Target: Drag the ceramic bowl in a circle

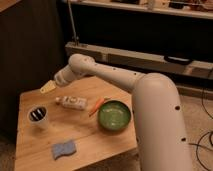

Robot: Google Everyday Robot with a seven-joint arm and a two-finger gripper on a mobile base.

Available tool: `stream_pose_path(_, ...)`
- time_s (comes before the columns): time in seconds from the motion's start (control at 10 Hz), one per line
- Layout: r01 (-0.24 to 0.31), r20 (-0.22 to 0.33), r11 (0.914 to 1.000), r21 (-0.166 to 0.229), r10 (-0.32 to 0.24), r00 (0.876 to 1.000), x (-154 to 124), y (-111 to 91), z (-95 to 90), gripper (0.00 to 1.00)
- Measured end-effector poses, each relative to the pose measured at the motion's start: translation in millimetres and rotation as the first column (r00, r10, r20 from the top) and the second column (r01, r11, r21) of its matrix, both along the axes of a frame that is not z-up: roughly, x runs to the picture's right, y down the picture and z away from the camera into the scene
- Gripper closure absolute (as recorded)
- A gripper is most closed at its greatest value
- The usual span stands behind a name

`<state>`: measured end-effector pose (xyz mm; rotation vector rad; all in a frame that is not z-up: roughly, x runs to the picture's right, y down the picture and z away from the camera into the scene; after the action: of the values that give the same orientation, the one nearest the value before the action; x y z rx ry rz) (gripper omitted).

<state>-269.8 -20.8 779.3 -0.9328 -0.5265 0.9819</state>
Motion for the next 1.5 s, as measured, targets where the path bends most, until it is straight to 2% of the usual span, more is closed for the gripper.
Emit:
stream_pose_path(0.2, -0.019, -0.061, 0.9991, -0.037, 0.017, 0.998, 40.9, 3.3, -8.8, 0.20)
stream_pose_path(0.4, -0.043, -0.118, 0.9967, -0.069, 0.034, 0.992, 83.6, 17.2, -23.7, 0.20)
stream_pose_path(0.7, -0.062, -0.240, 0.9907, -0.121, 0.031, 0.970, 141.7, 51.1, -56.7, 0.20)
stream_pose_path(0.8, -0.080, -0.298, 0.9867, -0.141, 0.035, 0.954, 165.7, 65.7, -67.8, 0.20)
stream_pose_path(1.0, -0.124, -0.380, 0.9787, -0.163, 0.053, 0.923, 205.2, 88.3, -77.8, 0.20)
stream_pose_path(1.2, -0.184, -0.473, 0.9674, -0.173, 0.082, 0.877, 249.0, 109.0, -82.8, 0.20)
stream_pose_path(1.3, -0.190, -0.482, 0.9662, -0.174, 0.085, 0.872, 252.6, 111.3, -83.8, 0.20)
stream_pose_path(1.5, -0.189, -0.482, 0.9663, -0.175, 0.084, 0.872, 252.1, 111.6, -83.5, 0.20)
